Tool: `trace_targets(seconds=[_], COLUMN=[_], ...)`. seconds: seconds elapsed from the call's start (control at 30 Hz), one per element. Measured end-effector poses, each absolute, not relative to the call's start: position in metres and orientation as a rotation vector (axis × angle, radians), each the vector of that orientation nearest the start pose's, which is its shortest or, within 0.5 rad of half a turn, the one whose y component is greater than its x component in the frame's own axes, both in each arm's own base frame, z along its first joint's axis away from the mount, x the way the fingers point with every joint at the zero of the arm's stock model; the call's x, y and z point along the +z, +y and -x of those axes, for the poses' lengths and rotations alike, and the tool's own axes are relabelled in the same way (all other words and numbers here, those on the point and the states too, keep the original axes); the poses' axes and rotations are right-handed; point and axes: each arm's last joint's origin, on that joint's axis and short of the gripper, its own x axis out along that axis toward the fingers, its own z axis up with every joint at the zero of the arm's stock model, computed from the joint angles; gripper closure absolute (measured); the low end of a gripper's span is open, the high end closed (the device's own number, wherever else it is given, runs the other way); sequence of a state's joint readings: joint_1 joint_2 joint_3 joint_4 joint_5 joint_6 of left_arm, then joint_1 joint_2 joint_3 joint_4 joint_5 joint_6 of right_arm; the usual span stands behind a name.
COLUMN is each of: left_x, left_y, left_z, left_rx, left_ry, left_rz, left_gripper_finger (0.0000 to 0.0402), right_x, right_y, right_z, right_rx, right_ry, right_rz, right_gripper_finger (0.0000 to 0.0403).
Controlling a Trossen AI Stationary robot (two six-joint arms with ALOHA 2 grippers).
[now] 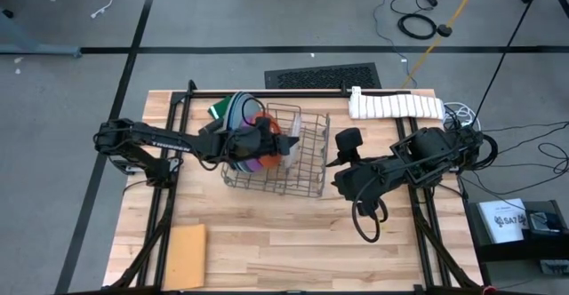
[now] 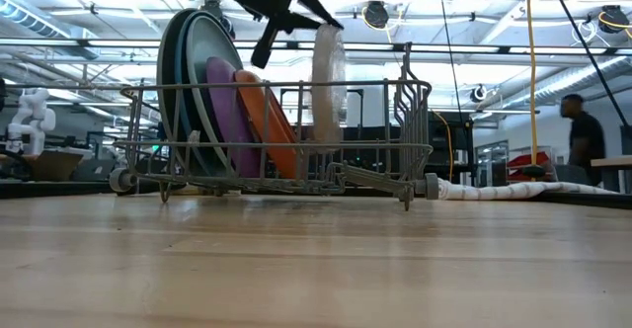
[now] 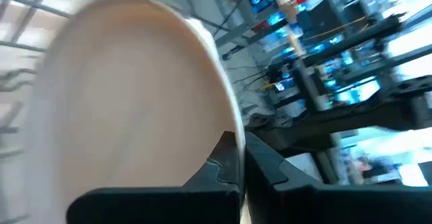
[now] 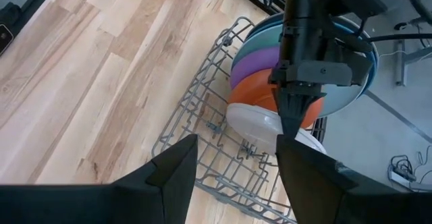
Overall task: Sort dishes
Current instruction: Put the white plate into the green dish rack
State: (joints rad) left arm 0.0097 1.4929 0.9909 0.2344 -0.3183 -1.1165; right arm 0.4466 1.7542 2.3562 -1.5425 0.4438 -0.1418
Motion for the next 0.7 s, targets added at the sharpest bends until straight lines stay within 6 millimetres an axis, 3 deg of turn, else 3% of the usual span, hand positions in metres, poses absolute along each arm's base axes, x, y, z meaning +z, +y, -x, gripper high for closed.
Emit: trace_targets(seconds=[0.7], left_x=[0.270], left_y=[0.005], left_z=[-0.331], left_rx=[0.530], left_ry=[0.099], left_rz=[0.992], left_gripper_finger=[0.0401], right_x=[0.475], right_y=[0.115], right_z=[-0.268], right_rx=[0.067], right_ry=[0.851], right_rz=[0.534], right_gripper_finger=[0.0209])
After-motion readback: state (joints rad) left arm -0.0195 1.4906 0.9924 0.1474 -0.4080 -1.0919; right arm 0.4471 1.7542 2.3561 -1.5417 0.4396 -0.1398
